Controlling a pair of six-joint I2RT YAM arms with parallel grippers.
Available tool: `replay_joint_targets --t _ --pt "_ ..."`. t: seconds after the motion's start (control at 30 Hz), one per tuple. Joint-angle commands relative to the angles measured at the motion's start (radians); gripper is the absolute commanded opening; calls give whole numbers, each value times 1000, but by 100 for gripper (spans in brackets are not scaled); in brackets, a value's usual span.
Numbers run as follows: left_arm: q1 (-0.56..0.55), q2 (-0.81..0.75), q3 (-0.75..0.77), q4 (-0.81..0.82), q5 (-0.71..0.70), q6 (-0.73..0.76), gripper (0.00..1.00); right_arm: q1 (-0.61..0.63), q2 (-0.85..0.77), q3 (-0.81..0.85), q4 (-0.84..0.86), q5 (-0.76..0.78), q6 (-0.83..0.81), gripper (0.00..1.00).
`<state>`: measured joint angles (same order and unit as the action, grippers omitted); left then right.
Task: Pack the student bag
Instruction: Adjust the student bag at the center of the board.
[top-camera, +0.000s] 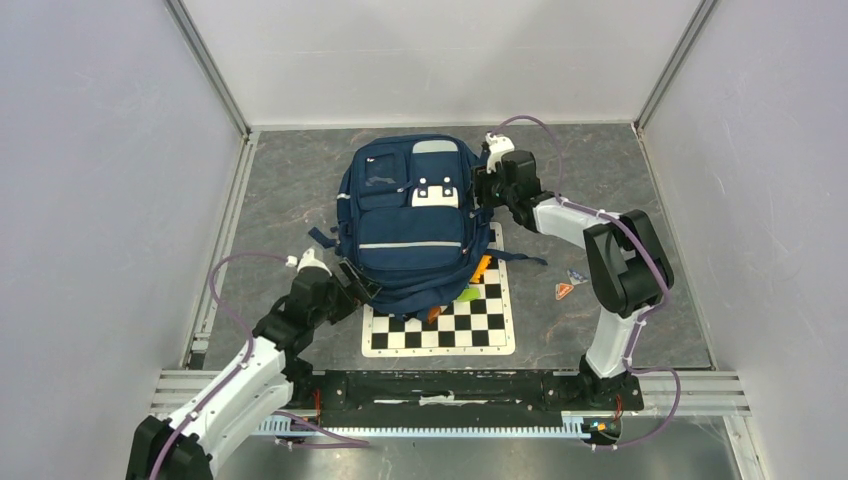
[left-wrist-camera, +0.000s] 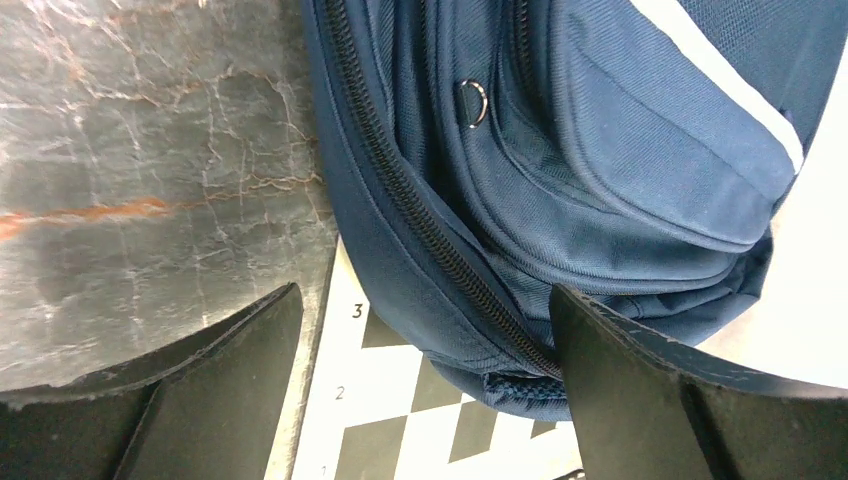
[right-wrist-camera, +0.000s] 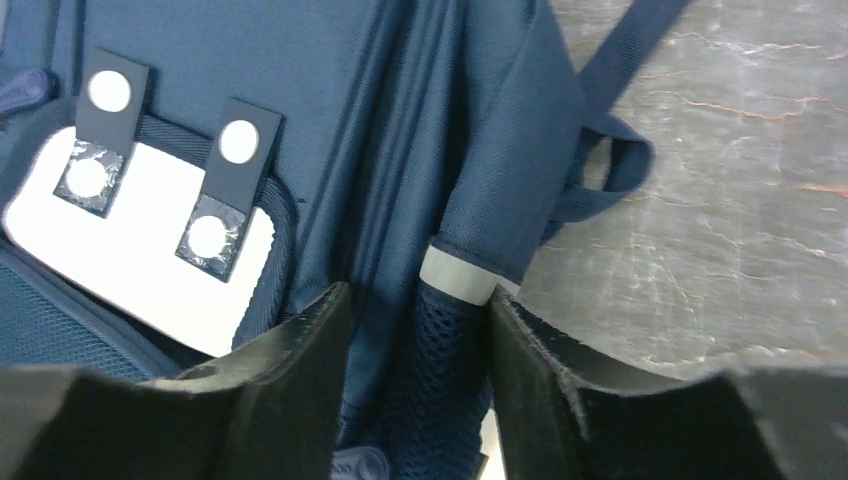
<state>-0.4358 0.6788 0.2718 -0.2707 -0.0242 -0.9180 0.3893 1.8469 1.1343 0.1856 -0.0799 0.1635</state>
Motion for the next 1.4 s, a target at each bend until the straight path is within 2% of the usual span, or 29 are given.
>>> replay_joint_targets --t 0.0,0.07,0.1,0.17,0.27,0.3,0.37,0.47,0.6,0.77,0.9,1.03,1.07,1.1,1.17,1.2,1.27,1.37 --pt "5 -43 -105 221 79 -161 91 -4 34 25 44 -141 31 41" --pt "5 -33 -132 323 98 -184 75 -4 19 15 58 -159 43 26" --pt "6 -22 -130 355 101 -183 67 -4 6 11 63 -164 43 15" --pt "8 4 -99 373 95 -160 48 -4 -29 -1 65 -159 43 1" --pt "27 32 10 334 79 -71 14 -4 -102 -25 53 -136 38 0" --pt "38 40 65 307 69 -30 6 -5 -131 -30 45 -127 34 0" --pt "70 66 182 229 45 63 2 -4 -193 -44 15 -102 31 0" --pt "141 158 366 150 78 201 2 -1 -299 -99 -1 -89 42 0" --pt "236 363 576 108 248 341 2 23 -436 -250 38 -81 76 0" --pt "295 590 755 139 358 448 2 134 -571 -439 96 -40 143 0" --pt "318 747 864 150 381 506 2 269 -604 -531 163 15 195 0" --pt "333 871 944 120 384 541 3 343 -551 -530 192 19 206 0" --pt "335 897 961 112 381 553 8 354 -539 -522 191 14 207 0" --pt "336 917 977 98 372 569 23 365 -527 -517 192 11 208 0" --pt "336 938 1010 36 334 604 64 382 -519 -509 194 9 207 2" --pt "335 936 1022 8 305 620 72 387 -522 -506 188 9 203 9" --pt "335 902 1015 -31 237 637 79 387 -537 -498 167 29 189 30" --pt "330 793 947 -25 209 644 84 387 -576 -469 95 120 128 50"
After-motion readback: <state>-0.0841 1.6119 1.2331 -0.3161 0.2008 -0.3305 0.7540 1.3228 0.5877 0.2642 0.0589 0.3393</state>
